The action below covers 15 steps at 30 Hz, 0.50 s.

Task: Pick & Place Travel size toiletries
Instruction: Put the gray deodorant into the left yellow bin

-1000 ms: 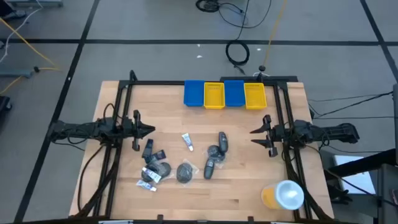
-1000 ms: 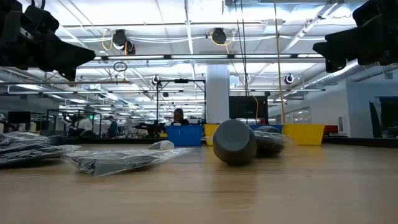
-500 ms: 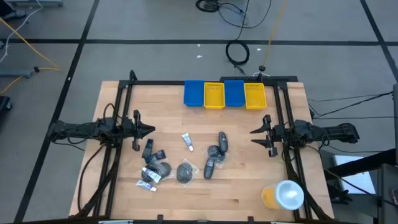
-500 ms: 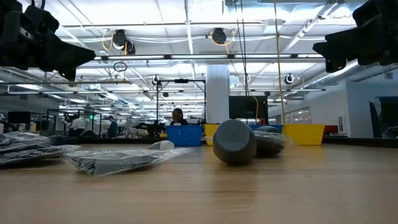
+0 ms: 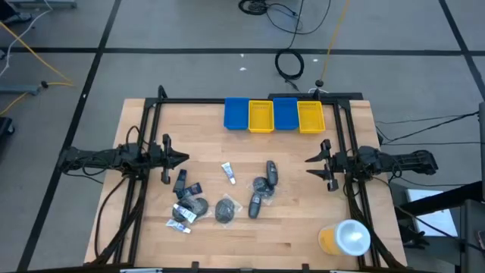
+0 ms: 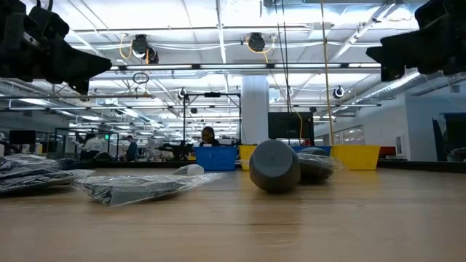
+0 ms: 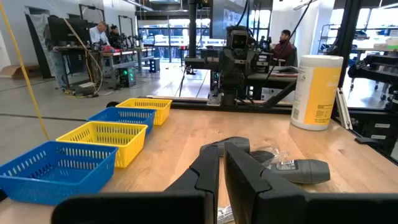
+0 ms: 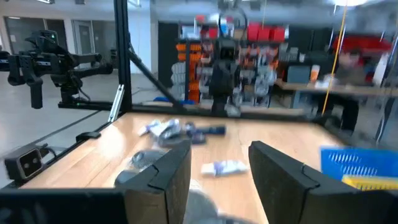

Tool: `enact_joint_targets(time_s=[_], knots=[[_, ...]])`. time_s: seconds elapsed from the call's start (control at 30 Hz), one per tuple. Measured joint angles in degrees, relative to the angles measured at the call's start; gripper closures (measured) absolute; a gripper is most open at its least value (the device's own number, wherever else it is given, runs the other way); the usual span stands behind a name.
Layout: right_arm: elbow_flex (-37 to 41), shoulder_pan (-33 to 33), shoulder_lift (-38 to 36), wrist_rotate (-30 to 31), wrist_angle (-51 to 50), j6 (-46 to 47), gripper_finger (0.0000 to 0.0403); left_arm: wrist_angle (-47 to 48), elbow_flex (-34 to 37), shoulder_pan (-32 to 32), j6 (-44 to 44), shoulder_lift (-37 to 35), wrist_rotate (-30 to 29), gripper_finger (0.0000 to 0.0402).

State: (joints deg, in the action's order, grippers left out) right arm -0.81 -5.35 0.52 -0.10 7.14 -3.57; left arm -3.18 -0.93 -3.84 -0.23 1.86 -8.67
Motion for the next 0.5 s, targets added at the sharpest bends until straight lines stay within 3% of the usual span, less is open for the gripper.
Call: enact_joint_targets(time_s=[0.2,0.37,0.5], knots=[[0.01,-0.01,0.00,0.02,7.20,0.07,0.0248,-0.01,0.00,0.00,0.00,0.00,0.00,0.0376],[0.01,0.01,0.17,0.28,14.23,16.49,0.0248,-0.01,0.00,0.00,0.00,0.01,0.00,0.0376],[0.01,0.00,3.76,0.36,17.97,21.83,0.0248,-0.01,0.00,0.00,0.00,0.01,0.01,0.0376]])
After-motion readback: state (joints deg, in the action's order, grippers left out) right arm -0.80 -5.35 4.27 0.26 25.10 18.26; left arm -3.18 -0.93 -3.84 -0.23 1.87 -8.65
